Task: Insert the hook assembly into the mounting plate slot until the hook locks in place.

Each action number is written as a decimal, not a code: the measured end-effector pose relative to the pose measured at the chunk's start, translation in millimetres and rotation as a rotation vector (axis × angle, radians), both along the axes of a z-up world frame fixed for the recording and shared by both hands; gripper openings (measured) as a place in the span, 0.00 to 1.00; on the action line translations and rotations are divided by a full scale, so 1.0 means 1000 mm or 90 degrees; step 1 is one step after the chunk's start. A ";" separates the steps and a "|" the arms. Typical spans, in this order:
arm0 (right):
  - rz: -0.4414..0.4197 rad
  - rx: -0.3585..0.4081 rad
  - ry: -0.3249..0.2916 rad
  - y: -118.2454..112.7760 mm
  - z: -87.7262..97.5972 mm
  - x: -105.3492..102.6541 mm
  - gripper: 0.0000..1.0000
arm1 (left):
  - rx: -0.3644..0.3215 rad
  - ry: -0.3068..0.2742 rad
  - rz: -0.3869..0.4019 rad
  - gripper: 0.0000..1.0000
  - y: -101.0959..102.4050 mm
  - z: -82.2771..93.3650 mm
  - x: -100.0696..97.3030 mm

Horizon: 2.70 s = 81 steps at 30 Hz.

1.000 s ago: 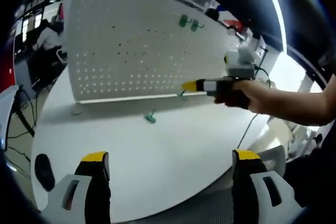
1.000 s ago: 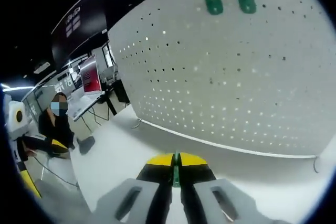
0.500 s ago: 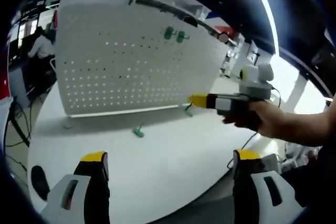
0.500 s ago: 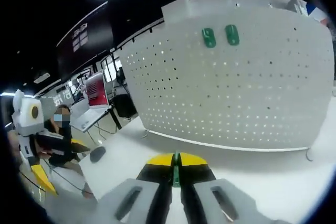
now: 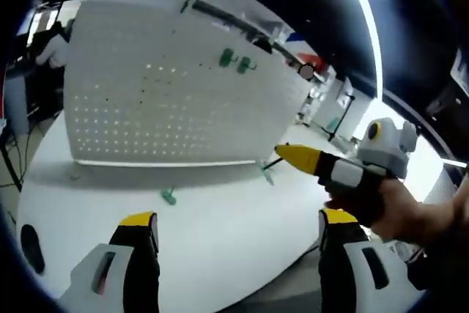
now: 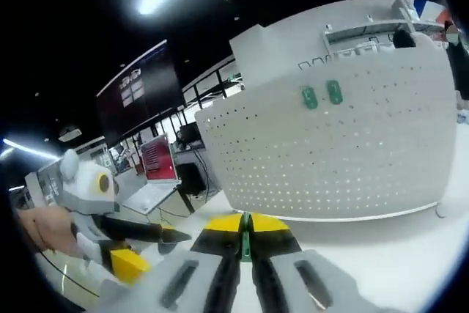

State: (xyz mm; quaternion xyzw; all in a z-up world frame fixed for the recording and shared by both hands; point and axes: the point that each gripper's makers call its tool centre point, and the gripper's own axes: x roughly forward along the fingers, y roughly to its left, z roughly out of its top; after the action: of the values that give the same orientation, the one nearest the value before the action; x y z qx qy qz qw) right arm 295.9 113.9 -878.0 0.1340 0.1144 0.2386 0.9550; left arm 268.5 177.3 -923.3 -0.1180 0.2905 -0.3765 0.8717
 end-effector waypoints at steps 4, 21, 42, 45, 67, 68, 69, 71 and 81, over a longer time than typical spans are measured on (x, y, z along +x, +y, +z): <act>0.009 0.013 -0.014 0.010 0.008 -0.005 0.00 | -0.010 -0.008 -0.003 0.83 -0.004 0.008 0.003; 0.050 0.023 -0.076 0.043 0.037 -0.022 0.00 | -0.128 0.004 0.009 0.48 -0.014 0.030 0.006; 0.061 0.022 -0.119 0.054 0.052 -0.035 0.00 | -0.262 0.051 -0.008 0.05 -0.014 0.054 -0.006; 0.061 0.017 -0.125 0.055 0.053 -0.036 0.00 | -0.272 0.064 -0.012 0.05 -0.014 0.056 -0.008; 0.093 0.082 -0.056 0.048 0.068 -0.035 0.08 | -0.163 -0.032 0.032 0.01 0.010 0.061 0.010; 0.104 0.084 -0.049 0.048 0.068 -0.035 0.08 | -0.142 -0.046 0.034 0.01 0.012 0.060 0.012; 0.116 0.087 -0.033 0.050 0.067 -0.036 0.09 | -0.129 -0.067 0.037 0.01 0.014 0.061 0.014; 0.129 0.080 -0.023 0.053 0.064 -0.034 0.10 | -0.135 -0.071 0.039 0.01 0.013 0.063 0.014; 0.132 0.096 0.005 0.064 0.056 -0.025 0.10 | -0.044 -0.177 -0.016 0.01 0.002 0.071 0.008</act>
State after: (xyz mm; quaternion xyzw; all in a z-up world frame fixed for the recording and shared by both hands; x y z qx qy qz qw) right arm 270.6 177.8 -822.4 0.1940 0.1129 0.3437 0.9119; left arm 276.6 179.0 -852.3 -0.0910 0.1555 -0.4096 0.8943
